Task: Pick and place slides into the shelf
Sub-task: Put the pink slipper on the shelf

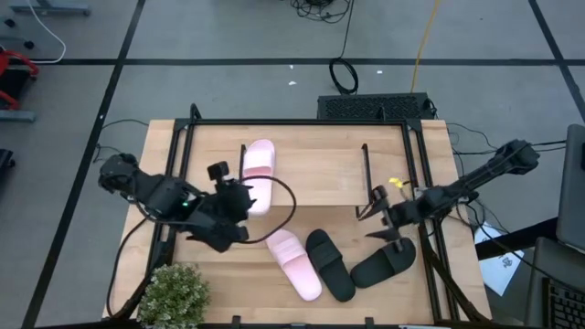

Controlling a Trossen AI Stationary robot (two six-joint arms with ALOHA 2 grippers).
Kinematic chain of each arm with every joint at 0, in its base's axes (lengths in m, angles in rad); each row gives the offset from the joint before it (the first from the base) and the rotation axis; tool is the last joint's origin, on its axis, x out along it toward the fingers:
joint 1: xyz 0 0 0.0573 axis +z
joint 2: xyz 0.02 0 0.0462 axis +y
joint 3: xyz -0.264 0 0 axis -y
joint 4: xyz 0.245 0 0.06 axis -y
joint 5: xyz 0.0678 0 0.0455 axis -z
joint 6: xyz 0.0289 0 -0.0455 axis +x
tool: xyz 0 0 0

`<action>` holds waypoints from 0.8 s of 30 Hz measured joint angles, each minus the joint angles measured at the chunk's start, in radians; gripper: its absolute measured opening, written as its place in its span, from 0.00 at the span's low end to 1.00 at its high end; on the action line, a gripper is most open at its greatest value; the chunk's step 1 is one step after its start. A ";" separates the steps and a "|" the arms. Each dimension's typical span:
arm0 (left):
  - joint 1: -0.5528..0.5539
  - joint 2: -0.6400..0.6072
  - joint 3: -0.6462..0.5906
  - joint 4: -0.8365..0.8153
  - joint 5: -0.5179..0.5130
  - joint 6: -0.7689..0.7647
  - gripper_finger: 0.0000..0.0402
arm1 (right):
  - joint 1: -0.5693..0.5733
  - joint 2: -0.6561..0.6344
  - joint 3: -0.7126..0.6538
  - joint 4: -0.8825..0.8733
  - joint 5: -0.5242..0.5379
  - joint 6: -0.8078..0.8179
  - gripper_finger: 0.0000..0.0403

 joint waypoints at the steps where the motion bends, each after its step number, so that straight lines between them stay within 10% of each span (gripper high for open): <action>1: -0.005 -0.007 0.000 -0.004 -0.002 -0.001 0.35 | 0.004 0.055 0.040 -0.014 0.000 -0.006 0.47; 13: -0.024 -0.064 0.000 -0.014 0.004 0.010 0.35 | 0.024 0.639 0.604 -0.534 0.051 -0.032 0.47; 24: -0.075 -0.068 -0.001 -0.016 0.006 -0.002 0.35 | 0.054 0.858 0.802 -0.690 0.055 0.072 0.47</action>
